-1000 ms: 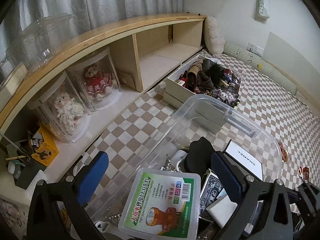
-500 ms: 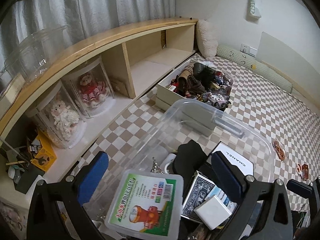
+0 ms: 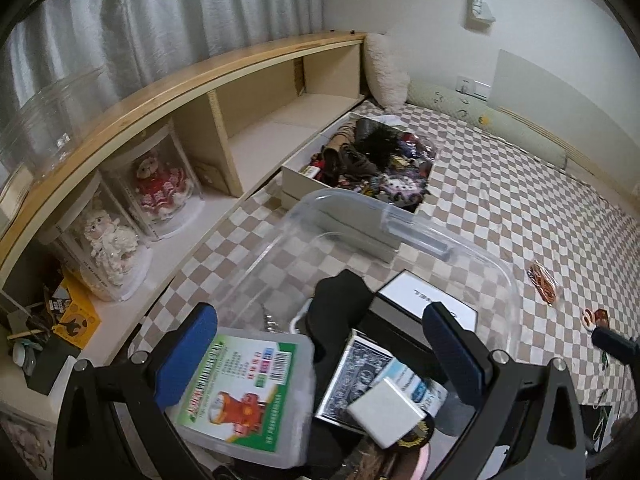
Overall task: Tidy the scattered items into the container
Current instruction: 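Withdraw both open tools from the container back over the bed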
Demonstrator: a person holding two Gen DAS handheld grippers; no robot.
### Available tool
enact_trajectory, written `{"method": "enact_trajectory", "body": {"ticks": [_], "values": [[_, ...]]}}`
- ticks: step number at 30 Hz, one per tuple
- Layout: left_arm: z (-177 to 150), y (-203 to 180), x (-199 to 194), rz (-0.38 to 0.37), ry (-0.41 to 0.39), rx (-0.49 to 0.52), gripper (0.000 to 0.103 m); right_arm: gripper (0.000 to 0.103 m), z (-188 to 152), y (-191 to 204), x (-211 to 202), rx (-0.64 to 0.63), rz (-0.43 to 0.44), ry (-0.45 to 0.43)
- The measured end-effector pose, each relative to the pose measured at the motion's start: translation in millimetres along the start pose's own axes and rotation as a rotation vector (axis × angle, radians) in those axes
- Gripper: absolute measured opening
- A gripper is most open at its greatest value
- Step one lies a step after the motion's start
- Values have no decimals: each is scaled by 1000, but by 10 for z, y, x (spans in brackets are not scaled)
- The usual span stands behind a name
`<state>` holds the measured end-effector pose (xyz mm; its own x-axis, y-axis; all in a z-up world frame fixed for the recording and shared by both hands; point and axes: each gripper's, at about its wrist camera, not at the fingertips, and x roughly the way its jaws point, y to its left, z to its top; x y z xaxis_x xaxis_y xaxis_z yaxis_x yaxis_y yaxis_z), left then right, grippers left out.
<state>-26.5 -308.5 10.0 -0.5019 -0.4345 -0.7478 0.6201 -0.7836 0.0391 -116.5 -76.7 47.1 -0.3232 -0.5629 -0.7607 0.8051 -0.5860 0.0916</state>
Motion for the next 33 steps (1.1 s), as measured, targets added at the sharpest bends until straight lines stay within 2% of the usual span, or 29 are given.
{"method": "enact_trajectory", "body": {"ticks": [15, 22, 33], "values": [[12, -512, -185, -79, -9, 71, 103, 103, -12, -620, -600, 119, -97, -127], [33, -812, -350, -113, -44, 112, 103, 103, -46, -898, -913, 169, -158, -202], [19, -1283, -542, -188, -70, 162, 103, 103, -247, -1211, -1166, 212, -228, -228]]}}
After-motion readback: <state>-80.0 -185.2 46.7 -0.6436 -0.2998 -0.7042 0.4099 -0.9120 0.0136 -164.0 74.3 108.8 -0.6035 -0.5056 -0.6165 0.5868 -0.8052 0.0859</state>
